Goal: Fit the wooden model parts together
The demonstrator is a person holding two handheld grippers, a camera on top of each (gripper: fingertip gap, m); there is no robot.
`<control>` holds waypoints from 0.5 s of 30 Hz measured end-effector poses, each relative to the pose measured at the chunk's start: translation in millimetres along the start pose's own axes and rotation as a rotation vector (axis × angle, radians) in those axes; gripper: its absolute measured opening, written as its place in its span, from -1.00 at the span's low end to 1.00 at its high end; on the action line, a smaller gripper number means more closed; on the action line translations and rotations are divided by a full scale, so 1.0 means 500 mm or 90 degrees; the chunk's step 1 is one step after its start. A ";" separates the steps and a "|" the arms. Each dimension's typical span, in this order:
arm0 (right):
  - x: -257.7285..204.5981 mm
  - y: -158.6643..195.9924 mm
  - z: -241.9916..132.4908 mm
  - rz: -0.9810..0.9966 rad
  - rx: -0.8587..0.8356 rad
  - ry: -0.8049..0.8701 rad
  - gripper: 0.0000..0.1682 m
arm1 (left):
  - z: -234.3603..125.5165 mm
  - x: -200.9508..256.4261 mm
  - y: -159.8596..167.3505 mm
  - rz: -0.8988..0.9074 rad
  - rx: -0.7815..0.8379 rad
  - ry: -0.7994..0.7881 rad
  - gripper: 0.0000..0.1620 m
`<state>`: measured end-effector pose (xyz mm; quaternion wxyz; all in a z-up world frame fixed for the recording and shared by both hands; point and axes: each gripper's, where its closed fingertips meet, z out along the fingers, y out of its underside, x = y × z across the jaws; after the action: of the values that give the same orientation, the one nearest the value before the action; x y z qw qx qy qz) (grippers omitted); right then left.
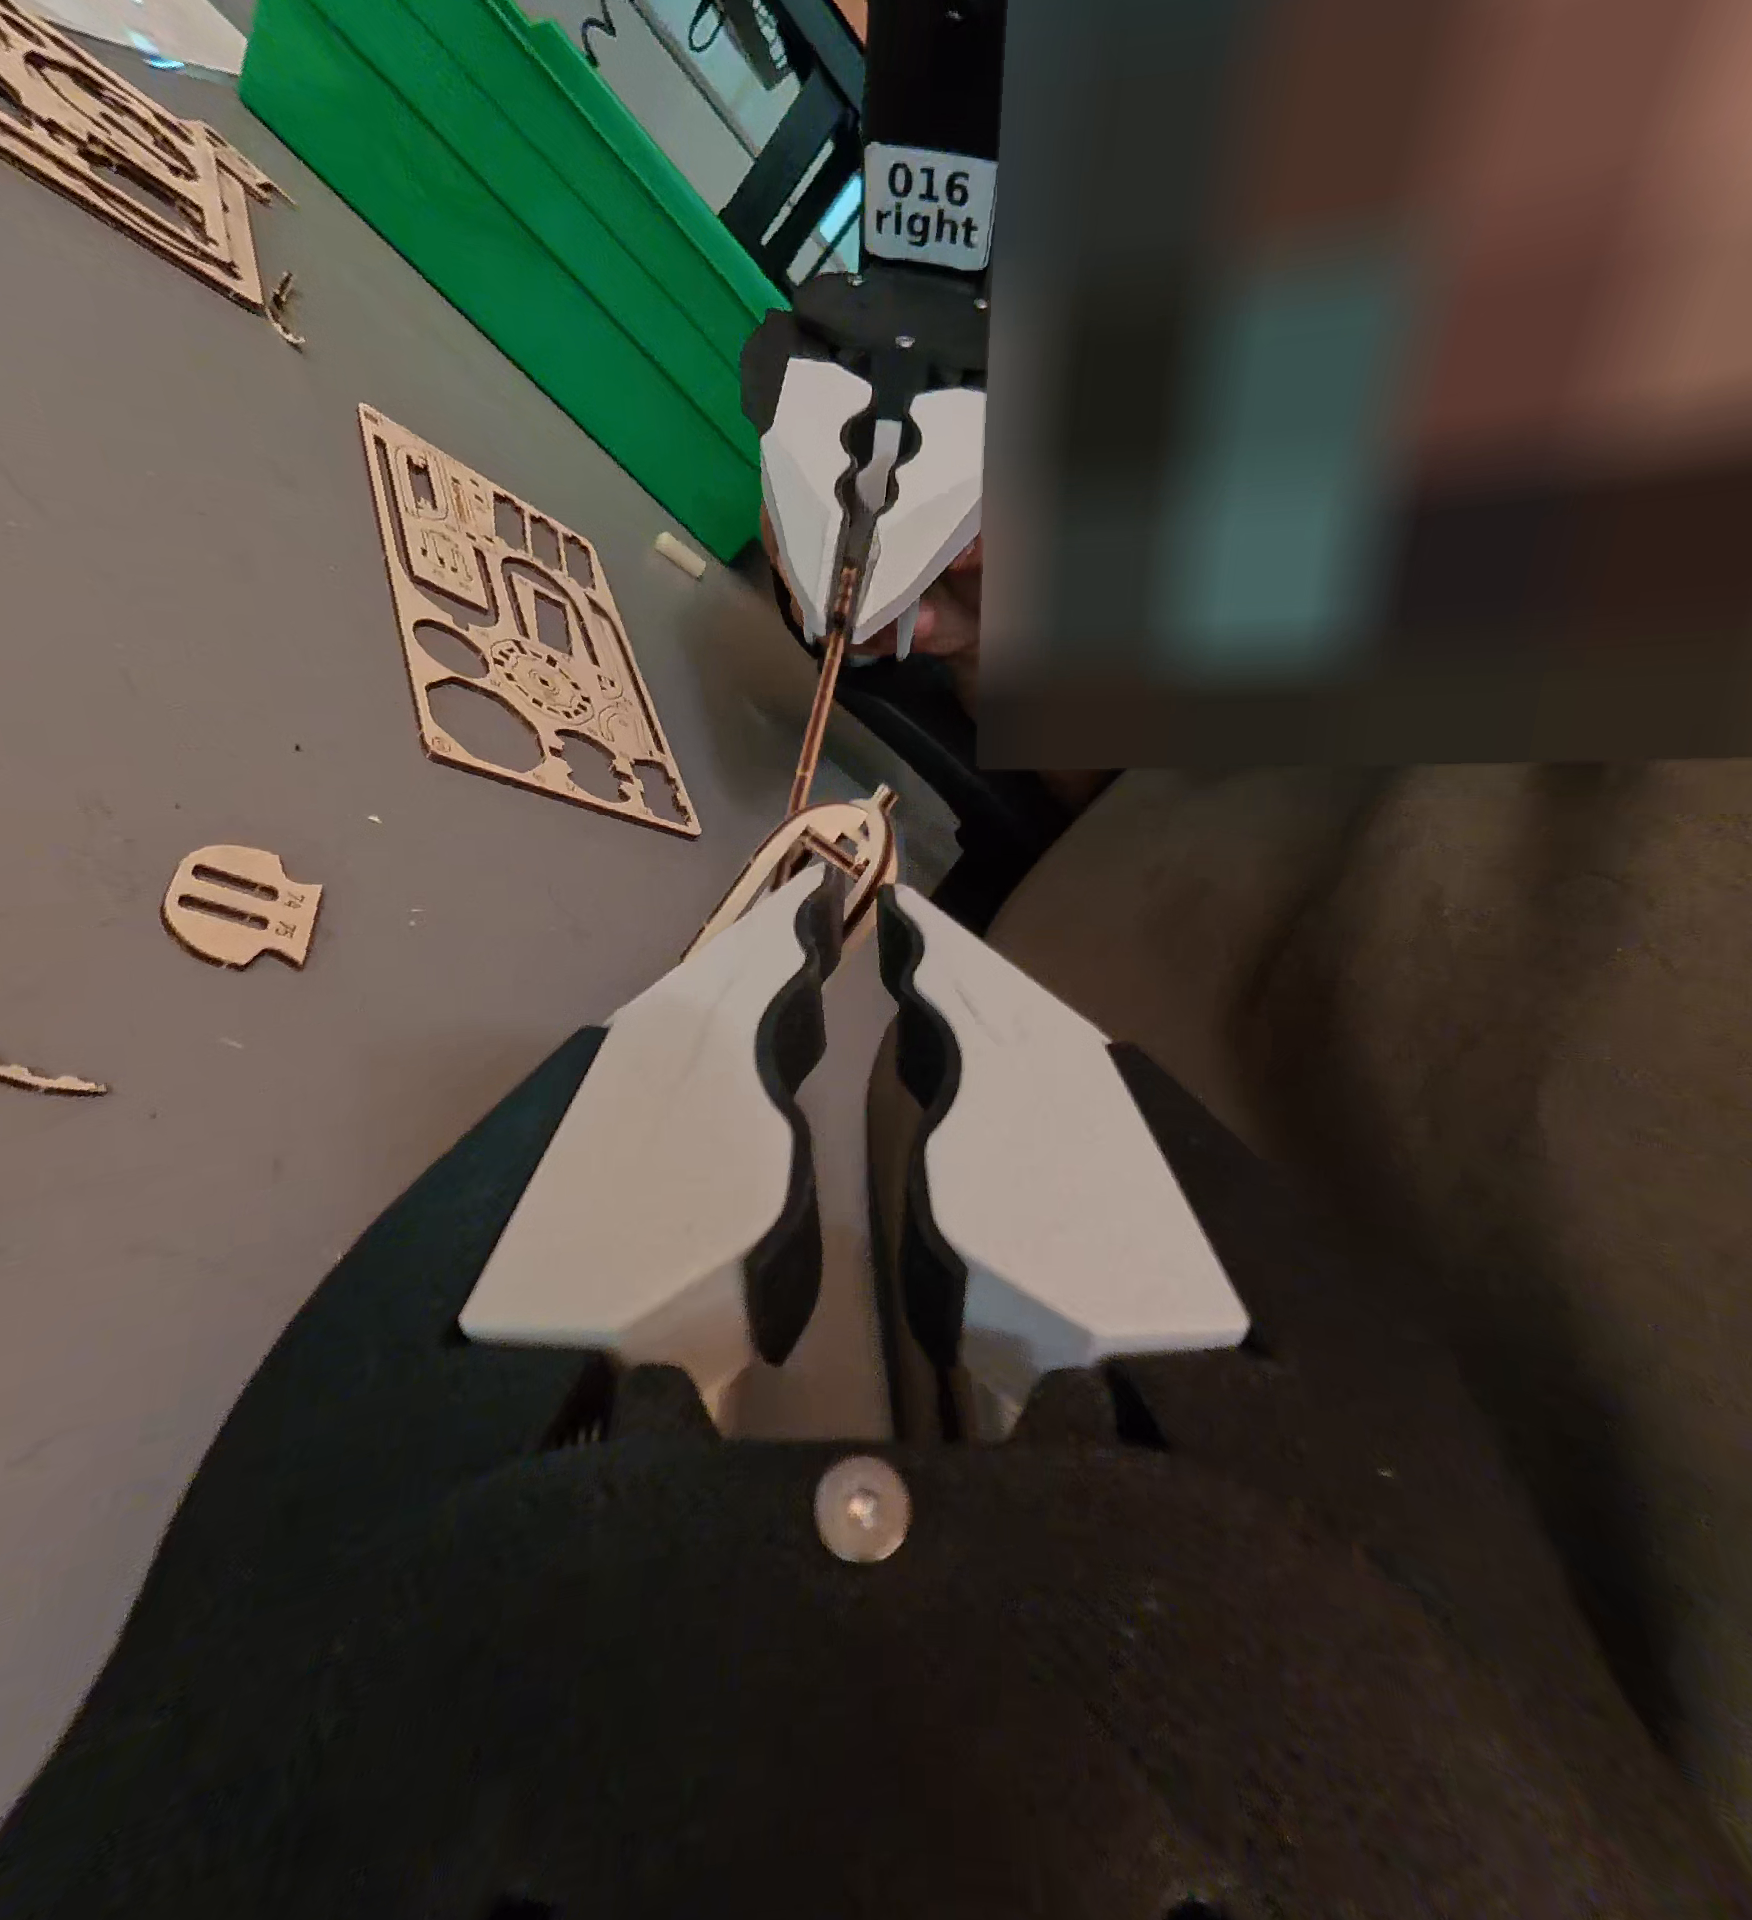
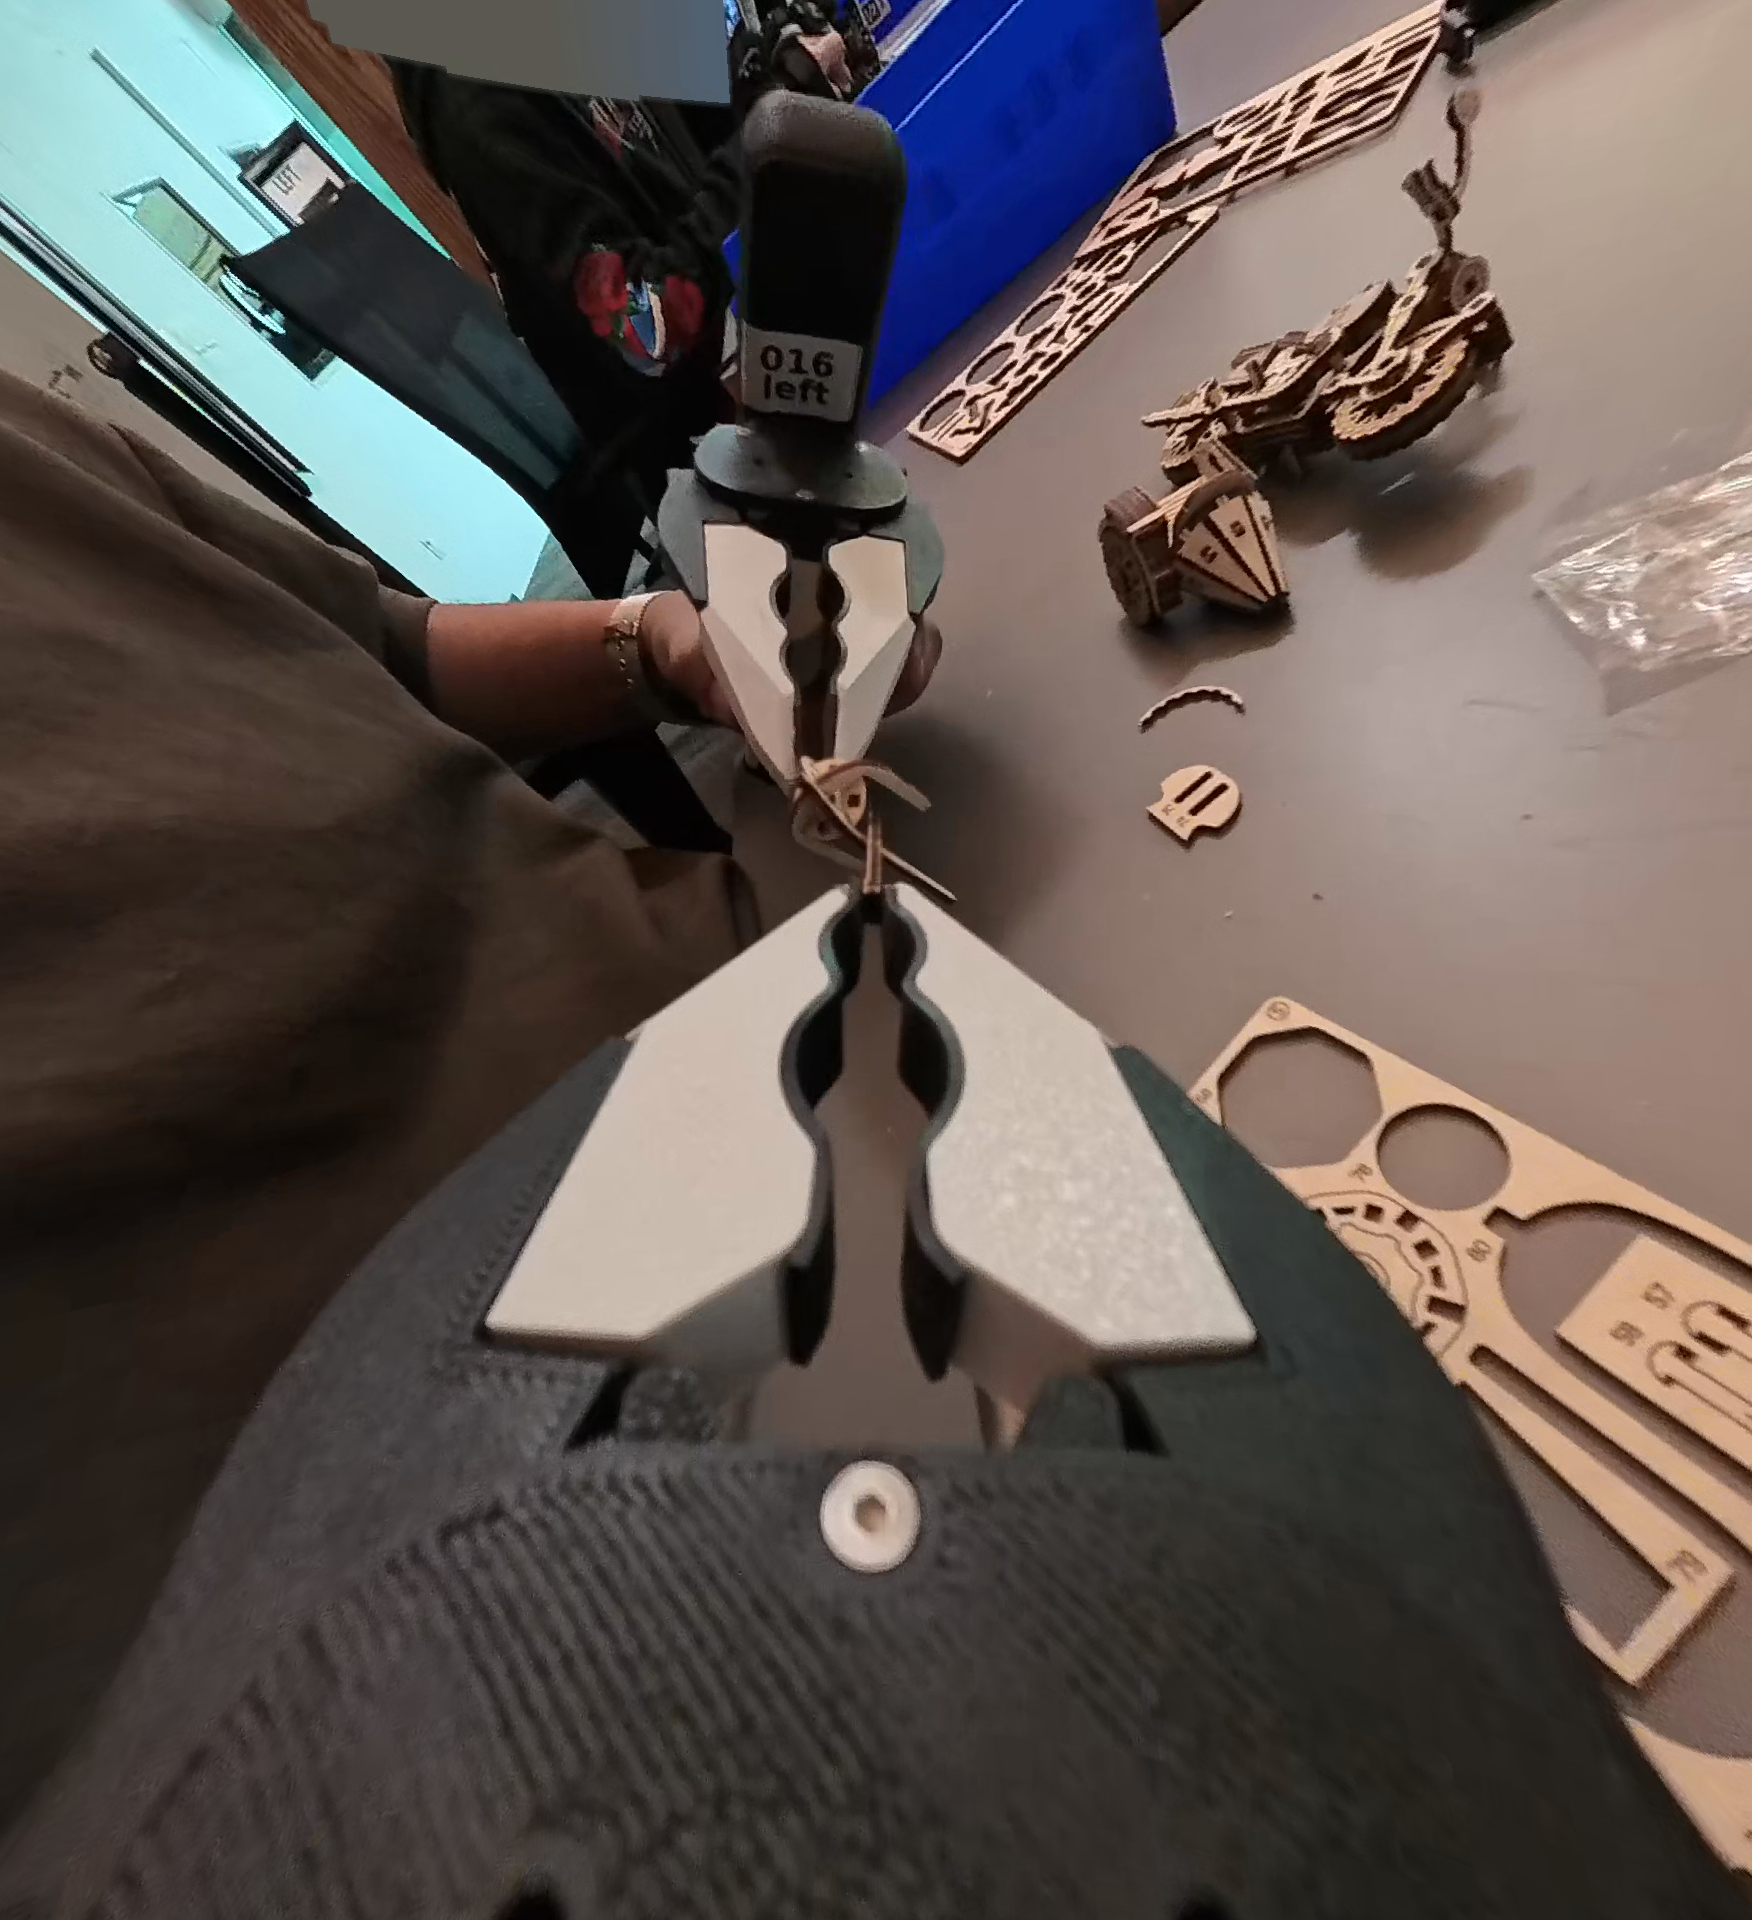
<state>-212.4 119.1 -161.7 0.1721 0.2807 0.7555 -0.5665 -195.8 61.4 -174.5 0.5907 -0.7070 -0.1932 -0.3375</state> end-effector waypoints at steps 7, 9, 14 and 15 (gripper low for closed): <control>0.009 -0.009 -0.022 -0.037 0.019 0.026 -0.99 | -0.002 -0.018 0.019 0.073 -0.065 -0.075 -0.94; 0.004 -0.011 -0.022 -0.049 0.021 0.020 -0.99 | -0.003 -0.018 0.019 0.089 -0.073 -0.084 -0.94; -0.004 0.001 -0.009 -0.099 -0.014 0.030 -0.99 | -0.001 -0.018 0.026 0.133 -0.100 -0.109 -0.94; -0.008 0.001 -0.008 -0.111 -0.017 0.031 -0.99 | -0.001 -0.017 0.026 0.138 -0.100 -0.112 -0.94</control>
<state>-209.0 122.1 -158.6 0.1076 0.2251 0.7884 -0.5622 -193.1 59.0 -189.7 0.5473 -0.7946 -0.1396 -0.2225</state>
